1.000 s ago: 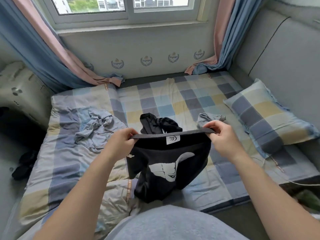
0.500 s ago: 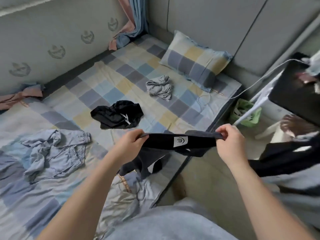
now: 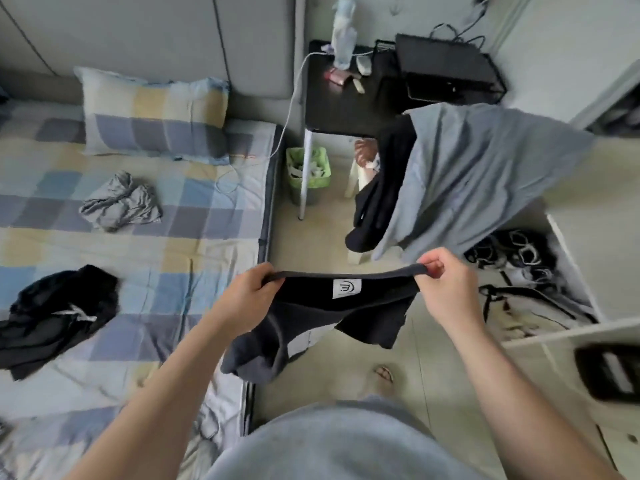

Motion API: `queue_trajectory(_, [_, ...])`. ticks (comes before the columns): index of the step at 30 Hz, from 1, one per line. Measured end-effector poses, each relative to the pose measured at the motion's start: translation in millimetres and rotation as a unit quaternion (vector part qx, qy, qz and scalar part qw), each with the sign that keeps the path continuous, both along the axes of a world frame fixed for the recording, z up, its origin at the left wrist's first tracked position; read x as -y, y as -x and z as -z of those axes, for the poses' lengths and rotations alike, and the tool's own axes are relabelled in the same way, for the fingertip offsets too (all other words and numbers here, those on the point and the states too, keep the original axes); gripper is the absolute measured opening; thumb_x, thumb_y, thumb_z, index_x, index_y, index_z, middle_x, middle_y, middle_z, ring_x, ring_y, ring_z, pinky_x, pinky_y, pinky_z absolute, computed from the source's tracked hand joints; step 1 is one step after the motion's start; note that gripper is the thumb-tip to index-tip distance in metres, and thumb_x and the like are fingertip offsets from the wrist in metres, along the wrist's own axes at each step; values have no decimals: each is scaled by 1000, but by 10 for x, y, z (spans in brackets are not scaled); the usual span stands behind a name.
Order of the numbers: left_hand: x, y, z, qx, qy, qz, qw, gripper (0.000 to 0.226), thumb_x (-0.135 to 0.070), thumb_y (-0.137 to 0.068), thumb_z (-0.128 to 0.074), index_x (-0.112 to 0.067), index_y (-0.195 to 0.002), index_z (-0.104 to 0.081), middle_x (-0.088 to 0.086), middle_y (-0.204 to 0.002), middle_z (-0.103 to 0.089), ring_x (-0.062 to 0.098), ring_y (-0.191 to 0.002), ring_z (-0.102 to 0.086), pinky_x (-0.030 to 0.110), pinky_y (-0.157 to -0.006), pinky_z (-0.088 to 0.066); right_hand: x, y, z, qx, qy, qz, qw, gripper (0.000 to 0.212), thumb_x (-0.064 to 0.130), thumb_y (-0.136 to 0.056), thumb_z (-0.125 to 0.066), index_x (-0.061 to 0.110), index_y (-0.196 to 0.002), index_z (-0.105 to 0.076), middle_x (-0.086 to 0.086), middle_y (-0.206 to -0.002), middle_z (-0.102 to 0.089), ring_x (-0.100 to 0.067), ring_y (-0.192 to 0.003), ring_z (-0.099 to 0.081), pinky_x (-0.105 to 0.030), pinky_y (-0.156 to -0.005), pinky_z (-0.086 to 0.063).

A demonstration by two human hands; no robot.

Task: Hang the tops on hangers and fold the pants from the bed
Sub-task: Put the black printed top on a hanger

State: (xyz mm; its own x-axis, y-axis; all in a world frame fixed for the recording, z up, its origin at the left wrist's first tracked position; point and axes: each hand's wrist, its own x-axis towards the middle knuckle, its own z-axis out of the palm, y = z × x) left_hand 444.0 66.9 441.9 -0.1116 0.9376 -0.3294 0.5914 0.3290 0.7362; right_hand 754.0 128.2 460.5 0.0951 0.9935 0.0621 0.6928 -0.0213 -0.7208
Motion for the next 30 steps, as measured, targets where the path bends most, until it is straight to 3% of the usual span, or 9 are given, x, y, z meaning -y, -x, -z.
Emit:
queue_trajectory(2, [-231, -368, 3, 1, -1, 34, 999, 22, -22, -100, -52, -8, -83, -53, 1, -68, -51, 19, -66, -48, 35, -63, -38, 1, -385, -28, 6, 1, 37, 999, 22, 2, -80, -68, 23, -79, -61, 1, -76, -64, -12, -72, -59, -24, -65, -41])
queue_trajectory(6, [-702, -1197, -4, 19, 1, 94, 995, 26, -23, -101, -51, -14, -77, -52, -5, -64, -52, 13, -61, -47, 33, -61, -38, -115, -1265, -82, 7, 2, 95, 995, 24, 3, -79, -67, 27, -77, -62, 5, -77, -65, -10, -73, -60, -25, -65, -44])
queue_trajectory(9, [-1053, -1906, -40, 47, 1, 120, 992, 28, -22, -101, -50, -15, -74, -49, -14, -54, -46, 5, -53, -41, 30, -58, -35, -297, -1945, -162, 14, -7, 123, 992, 31, 1, -78, -67, 31, -74, -60, 7, -75, -64, -4, -71, -59, -15, -63, -42])
queue_trajectory(15, [-1829, -3228, -273, 80, -19, 182, 980, 32, -26, -102, -50, -4, -79, -47, -1, -64, -40, 15, -60, -40, 32, -61, -38, -649, -3151, -444, 25, -33, 177, 983, 35, 0, -75, -64, 34, -71, -59, 10, -71, -62, -2, -73, -58, -12, -60, -39])
queue_trajectory(18, [-2218, -3763, -473, 84, -41, 213, 973, 33, -27, -102, -50, -15, -71, -50, -7, -61, -39, 14, -62, -41, 35, -64, -37, -848, -3589, -665, 34, -54, 191, 980, 35, -1, -75, -64, 34, -69, -57, 11, -71, -60, -3, -72, -57, -9, -60, -39])
queue_trajectory(21, [-2677, -4239, -725, 112, -72, 240, 962, 30, -25, -103, -49, -5, -84, -59, -1, -72, -49, 14, -72, -47, 40, -74, -41, -1114, -3938, -935, 43, -84, 207, 974, 33, 2, -77, -63, 33, -71, -58, 10, -78, -61, -4, -75, -57, -12, -64, -39])
queue_trajectory(24, [-3137, -4679, -1054, 120, -118, 275, 947, 33, -28, -103, -47, -4, -84, -58, 2, -71, -53, 15, -68, -49, 41, -74, -43, -1390, -4194, -1182, 55, -115, 230, 965, 27, 2, -83, -58, 27, -85, -68, 6, -92, -65, -7, -80, -58, -10, -69, -40])
queue_trajectory(27, [-3553, -5093, -1355, 133, -159, 314, 927, 33, -34, -102, -45, -11, -89, -66, 3, -80, -66, 15, -76, -59, 31, -77, -46, -1638, -4385, -1446, 53, -158, 250, 954, 31, -4, -87, -53, 20, -94, -72, 1, -100, -64, -8, -84, -59, -5, -74, -39])
queue_trajectory(30, [-4089, -5572, -1769, 163, -185, 368, 897, 32, -35, -100, -46, -20, -76, -61, -12, -66, -54, 4, -65, -51, 24, -66, -39, -1977, -4611, -1744, 65, -226, 287, 929, 35, -9, -87, -52, 16, -98, -75, 3, -95, -61, -14, -86, -58, -17, -79, -40])
